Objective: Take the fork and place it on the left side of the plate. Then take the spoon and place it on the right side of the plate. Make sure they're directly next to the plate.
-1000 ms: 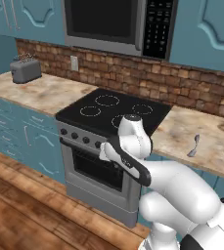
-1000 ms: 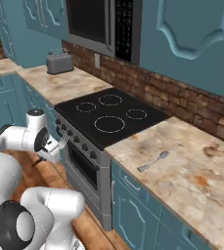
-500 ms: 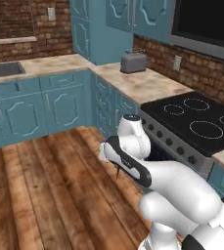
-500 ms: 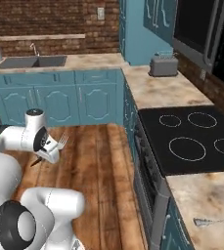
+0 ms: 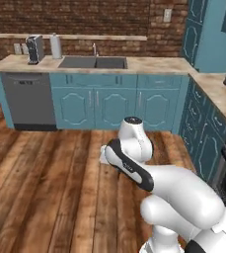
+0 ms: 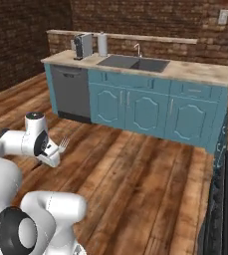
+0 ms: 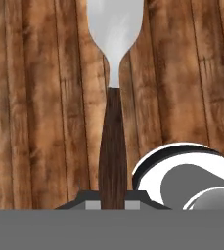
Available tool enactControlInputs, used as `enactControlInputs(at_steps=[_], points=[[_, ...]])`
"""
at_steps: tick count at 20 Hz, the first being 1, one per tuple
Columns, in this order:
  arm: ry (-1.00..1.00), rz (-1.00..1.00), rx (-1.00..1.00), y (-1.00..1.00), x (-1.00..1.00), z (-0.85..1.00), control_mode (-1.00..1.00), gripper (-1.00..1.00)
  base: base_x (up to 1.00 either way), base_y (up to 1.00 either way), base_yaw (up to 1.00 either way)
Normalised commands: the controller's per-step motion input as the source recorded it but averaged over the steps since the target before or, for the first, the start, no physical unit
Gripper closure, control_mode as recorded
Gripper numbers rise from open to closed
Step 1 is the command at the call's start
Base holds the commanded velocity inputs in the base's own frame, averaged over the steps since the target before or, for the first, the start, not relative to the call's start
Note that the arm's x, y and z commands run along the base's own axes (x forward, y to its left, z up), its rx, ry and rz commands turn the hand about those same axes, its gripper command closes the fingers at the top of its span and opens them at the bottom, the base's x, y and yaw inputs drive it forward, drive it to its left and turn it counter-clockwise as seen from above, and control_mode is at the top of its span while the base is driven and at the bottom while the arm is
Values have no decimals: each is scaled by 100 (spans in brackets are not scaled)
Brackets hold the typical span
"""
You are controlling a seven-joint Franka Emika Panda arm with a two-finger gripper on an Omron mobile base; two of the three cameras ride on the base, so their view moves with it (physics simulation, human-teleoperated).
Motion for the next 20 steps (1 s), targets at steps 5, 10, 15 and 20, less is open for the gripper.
enactControlInputs(at_steps=[5, 10, 15, 20], points=[[0, 0, 0, 0, 0, 0, 100, 100, 54, 0, 79], [0, 0, 0, 0, 0, 0, 100, 100, 85, 0, 68], [0, 0, 0, 0, 0, 0, 100, 100, 100, 0, 51], [0, 0, 0, 0, 0, 0, 100, 100, 100, 35, 15]])
